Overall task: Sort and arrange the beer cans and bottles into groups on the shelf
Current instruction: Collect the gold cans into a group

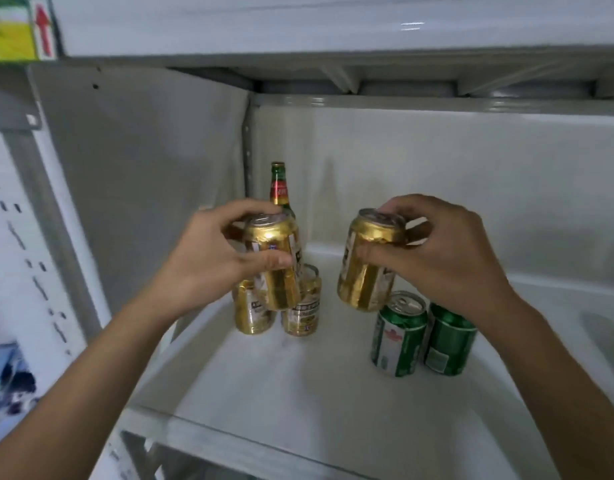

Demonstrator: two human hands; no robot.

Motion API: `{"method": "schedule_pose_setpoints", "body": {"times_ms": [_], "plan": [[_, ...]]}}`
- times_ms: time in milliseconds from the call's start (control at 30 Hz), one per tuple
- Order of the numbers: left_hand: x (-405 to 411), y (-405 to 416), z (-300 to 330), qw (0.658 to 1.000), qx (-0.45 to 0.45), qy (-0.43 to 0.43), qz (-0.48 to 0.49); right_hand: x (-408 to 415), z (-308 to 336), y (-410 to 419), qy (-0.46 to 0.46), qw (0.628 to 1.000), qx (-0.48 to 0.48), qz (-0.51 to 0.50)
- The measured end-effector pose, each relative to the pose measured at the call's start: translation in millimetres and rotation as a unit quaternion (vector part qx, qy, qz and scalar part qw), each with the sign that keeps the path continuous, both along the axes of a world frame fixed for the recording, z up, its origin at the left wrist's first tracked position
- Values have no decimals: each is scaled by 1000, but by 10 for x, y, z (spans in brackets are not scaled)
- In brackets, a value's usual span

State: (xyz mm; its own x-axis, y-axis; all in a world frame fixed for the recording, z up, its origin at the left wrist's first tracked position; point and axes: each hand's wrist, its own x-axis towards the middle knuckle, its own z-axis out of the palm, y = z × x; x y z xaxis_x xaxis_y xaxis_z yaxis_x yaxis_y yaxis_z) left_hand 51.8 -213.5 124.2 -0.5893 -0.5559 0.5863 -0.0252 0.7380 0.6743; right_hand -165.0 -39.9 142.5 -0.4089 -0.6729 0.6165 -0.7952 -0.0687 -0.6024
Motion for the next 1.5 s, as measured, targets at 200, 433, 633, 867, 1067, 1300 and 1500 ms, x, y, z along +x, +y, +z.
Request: {"method": "schedule_pose_setpoints", "body": {"times_ms": [200, 433, 633, 867, 1067, 1300, 1500], "plan": [[418, -184, -417, 995, -12, -64, 75, 459, -510, -355, 23, 997, 53, 43], [438, -291, -774, 988, -47, -115, 92, 662, -932, -616, 44, 995, 89, 30], [432, -423, -997, 989, -32, -126, 73, 741, -1055, -627, 42, 994, 103, 8], [460, -520, -1115, 992, 3, -114, 61, 781, -1032, -551, 46, 987, 154, 15], [532, -409, -602, 989, -84, -95, 72, 332, -464, 293, -62, 993, 86, 44], [-426, 488, -148, 980, -155, -115, -43, -723, -476, 736, -104, 983, 21, -152], [-1485, 811, -647, 936, -157, -299, -96, -857, -1039, 655, -92, 965, 221, -105]]}}
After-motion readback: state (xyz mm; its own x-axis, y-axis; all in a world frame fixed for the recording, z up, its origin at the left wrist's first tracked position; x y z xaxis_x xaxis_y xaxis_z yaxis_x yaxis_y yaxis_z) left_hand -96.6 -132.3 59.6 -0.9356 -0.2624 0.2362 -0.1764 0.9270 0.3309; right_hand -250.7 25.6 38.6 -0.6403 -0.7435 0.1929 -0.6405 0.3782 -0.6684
